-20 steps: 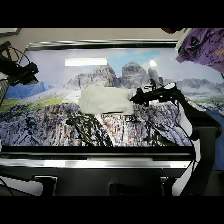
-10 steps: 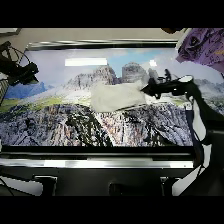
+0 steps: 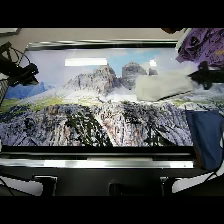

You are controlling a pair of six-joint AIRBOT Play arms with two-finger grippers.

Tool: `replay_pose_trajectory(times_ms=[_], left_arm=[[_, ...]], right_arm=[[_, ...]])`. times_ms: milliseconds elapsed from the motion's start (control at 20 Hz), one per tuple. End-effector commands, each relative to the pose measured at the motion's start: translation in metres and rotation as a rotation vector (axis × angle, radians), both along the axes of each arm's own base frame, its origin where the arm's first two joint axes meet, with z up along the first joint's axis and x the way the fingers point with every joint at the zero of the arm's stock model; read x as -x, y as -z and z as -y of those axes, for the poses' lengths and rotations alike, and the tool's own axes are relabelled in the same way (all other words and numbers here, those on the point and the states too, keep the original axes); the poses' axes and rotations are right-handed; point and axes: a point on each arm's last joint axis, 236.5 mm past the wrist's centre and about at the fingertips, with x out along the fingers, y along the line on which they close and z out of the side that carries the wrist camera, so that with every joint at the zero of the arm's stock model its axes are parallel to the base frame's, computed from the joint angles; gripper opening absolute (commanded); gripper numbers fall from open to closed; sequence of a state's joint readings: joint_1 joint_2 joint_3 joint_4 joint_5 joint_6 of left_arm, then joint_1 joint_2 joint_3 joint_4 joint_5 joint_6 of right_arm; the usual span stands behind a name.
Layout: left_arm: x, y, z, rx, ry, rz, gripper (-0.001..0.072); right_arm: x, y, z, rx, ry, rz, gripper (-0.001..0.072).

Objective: Fold the clothes and pants, and hang the long-sleeved shirts on hangers.

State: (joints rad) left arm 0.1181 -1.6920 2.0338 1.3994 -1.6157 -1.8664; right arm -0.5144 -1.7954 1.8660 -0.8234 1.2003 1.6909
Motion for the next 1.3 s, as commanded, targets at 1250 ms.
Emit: replay_pose_trajectory(times_ms=[1250], left_arm=[[0.026, -0.001, 0.002, 0.005, 0.014, -0.09, 0.0018]], right_arm=[[0.321, -0.013, 0.137, 0.437, 0.522, -0.851, 0.003]])
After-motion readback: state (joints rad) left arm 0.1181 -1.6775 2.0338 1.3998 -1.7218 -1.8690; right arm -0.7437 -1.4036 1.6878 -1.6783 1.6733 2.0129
